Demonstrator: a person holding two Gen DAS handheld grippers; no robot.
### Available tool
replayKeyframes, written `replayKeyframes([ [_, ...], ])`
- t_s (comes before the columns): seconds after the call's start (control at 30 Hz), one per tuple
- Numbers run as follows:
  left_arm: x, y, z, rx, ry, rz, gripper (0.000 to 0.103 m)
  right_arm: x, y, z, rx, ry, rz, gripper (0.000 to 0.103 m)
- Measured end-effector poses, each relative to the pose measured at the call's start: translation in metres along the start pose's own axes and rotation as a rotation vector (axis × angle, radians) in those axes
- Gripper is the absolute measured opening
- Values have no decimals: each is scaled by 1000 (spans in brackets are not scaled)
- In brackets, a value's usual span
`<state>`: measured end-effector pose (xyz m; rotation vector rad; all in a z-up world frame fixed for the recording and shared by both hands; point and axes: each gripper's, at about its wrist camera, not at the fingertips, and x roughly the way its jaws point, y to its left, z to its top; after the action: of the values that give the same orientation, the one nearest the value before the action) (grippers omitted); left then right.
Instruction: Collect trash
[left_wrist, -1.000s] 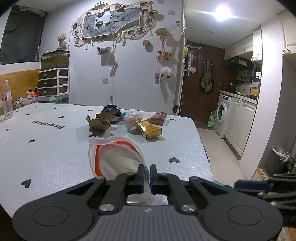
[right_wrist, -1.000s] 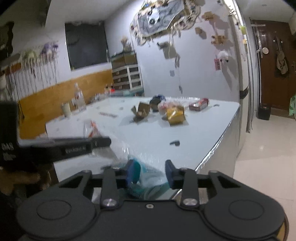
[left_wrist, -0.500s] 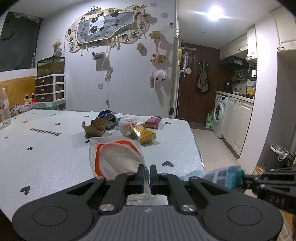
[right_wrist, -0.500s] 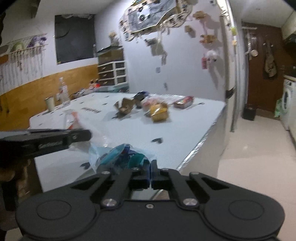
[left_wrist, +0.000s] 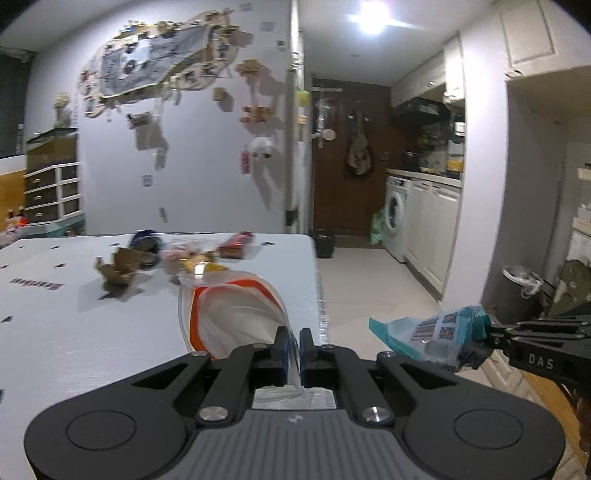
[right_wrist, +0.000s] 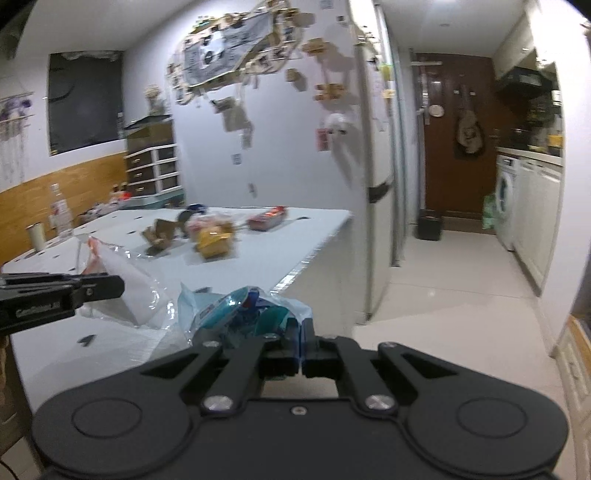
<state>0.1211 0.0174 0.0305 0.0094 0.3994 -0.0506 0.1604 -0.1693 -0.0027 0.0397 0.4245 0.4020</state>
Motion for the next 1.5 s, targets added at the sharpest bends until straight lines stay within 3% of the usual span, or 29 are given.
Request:
replayKeyframes([
  [0.33, 36, -66, -10, 61, 73, -121, 5, -10, -62, -25, 76, 37, -109, 2],
  [0.7, 94, -125, -35, 126, 214, -233, 5, -2, -127, -65, 173, 127, -191, 2],
  [1.13, 194, -161, -90, 159, 473, -306, 5, 60, -170, -117, 240, 328, -222, 2],
  [1.5, 267, -168, -132, 143, 654, -327, 5, 133, -186, -142, 195, 495, -250, 2],
])
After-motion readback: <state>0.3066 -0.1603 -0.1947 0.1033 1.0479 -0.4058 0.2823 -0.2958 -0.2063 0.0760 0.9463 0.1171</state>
